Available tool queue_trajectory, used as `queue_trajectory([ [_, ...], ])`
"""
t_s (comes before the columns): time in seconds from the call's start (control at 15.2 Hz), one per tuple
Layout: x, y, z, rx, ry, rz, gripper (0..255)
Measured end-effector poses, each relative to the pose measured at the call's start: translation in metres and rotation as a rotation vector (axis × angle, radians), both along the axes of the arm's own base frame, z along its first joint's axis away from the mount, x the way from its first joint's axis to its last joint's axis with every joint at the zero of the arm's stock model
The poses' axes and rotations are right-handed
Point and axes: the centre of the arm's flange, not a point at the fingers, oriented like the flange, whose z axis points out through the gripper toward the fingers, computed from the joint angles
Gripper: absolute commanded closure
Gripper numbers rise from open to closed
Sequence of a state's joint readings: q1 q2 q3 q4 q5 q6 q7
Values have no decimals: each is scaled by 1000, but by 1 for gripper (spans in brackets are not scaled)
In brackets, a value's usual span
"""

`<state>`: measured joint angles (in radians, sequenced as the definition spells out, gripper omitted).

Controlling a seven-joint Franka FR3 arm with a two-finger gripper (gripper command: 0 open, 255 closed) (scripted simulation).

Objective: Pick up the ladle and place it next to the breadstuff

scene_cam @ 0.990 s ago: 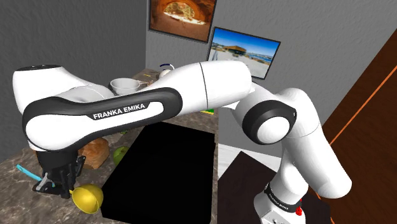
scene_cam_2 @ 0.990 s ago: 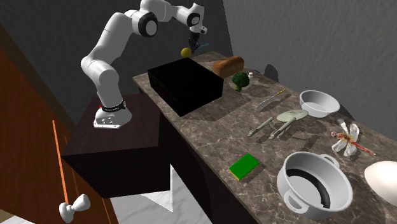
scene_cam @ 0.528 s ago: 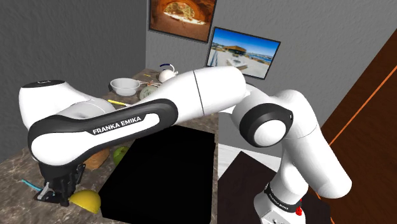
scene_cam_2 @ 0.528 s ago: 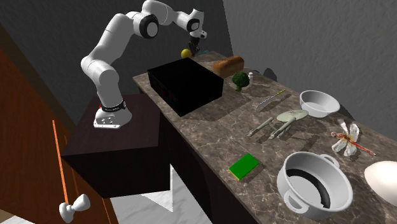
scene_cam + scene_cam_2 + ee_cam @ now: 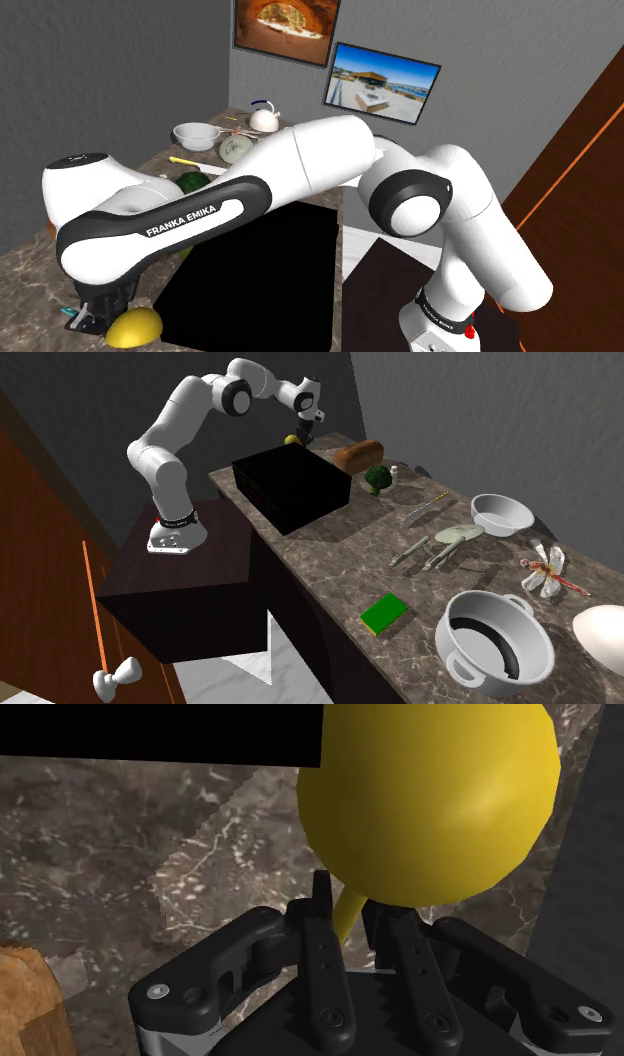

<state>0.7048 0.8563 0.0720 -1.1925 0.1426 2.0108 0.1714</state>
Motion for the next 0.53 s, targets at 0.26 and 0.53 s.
queue_trajectory([
  [0.26, 1, 1, -24, -4, 3, -1, 255],
  [0.53, -1, 1, -44, -2, 2, 1, 255],
])
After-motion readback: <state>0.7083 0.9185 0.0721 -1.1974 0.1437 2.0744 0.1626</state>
